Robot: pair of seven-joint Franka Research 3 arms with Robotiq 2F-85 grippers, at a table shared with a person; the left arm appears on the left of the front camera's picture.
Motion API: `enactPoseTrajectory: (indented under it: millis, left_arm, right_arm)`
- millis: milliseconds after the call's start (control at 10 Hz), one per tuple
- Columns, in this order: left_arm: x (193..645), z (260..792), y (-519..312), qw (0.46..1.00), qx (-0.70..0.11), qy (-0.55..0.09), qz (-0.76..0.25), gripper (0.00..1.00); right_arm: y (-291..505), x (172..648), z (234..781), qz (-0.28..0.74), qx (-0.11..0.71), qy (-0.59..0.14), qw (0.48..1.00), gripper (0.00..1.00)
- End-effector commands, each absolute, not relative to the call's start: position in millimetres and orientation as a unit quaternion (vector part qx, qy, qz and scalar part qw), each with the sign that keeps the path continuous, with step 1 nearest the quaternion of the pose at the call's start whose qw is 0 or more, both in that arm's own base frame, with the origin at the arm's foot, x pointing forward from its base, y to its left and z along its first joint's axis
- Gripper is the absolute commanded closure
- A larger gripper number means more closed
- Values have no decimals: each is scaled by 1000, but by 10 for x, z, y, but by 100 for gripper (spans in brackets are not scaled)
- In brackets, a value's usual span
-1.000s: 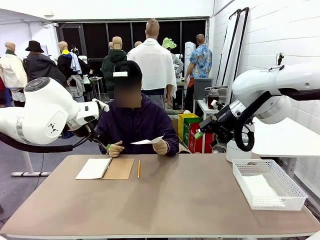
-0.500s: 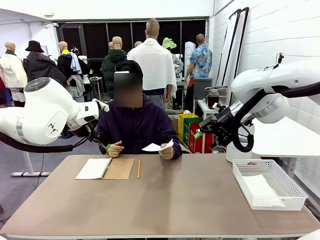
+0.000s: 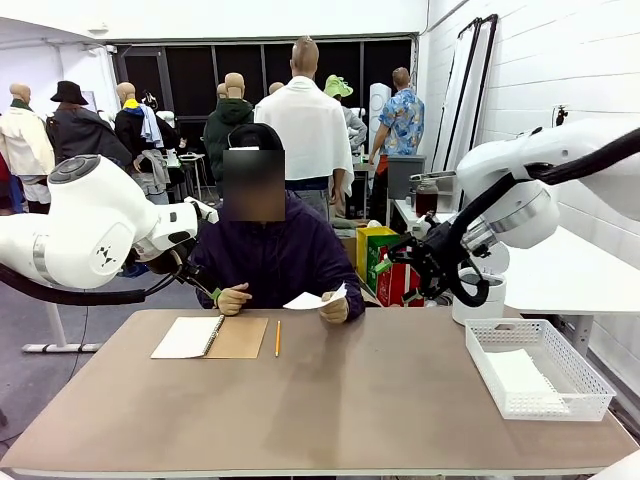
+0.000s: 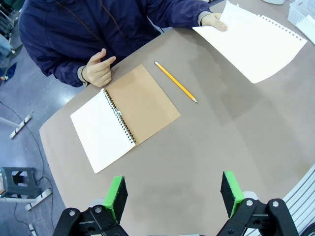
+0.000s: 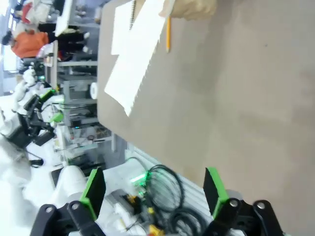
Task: Sort the paper based on its condition.
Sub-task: If a person hands you a paper, place it in the Organizing basket , and if it's crumpled, put it in the Trash can.
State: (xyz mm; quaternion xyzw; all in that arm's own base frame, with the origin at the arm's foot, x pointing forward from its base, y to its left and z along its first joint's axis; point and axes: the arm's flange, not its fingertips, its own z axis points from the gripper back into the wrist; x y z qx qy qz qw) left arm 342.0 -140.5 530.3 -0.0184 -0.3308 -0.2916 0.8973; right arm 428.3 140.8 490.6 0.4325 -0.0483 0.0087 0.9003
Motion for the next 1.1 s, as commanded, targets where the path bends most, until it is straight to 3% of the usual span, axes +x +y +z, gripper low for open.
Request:
enactPoseTrajectory:
  millis: [0, 1000]
  left_arm:
    - [3425, 5298, -1395, 898, -18, -330, -291, 0]
    - [3425, 5298, -1395, 898, -18, -330, -291, 0]
  right_arm:
    - [1432, 4556, 4881, -35, 468, -21, 883, 0]
    - [1870, 5158, 4239, -167, 509, 104, 838, 0]
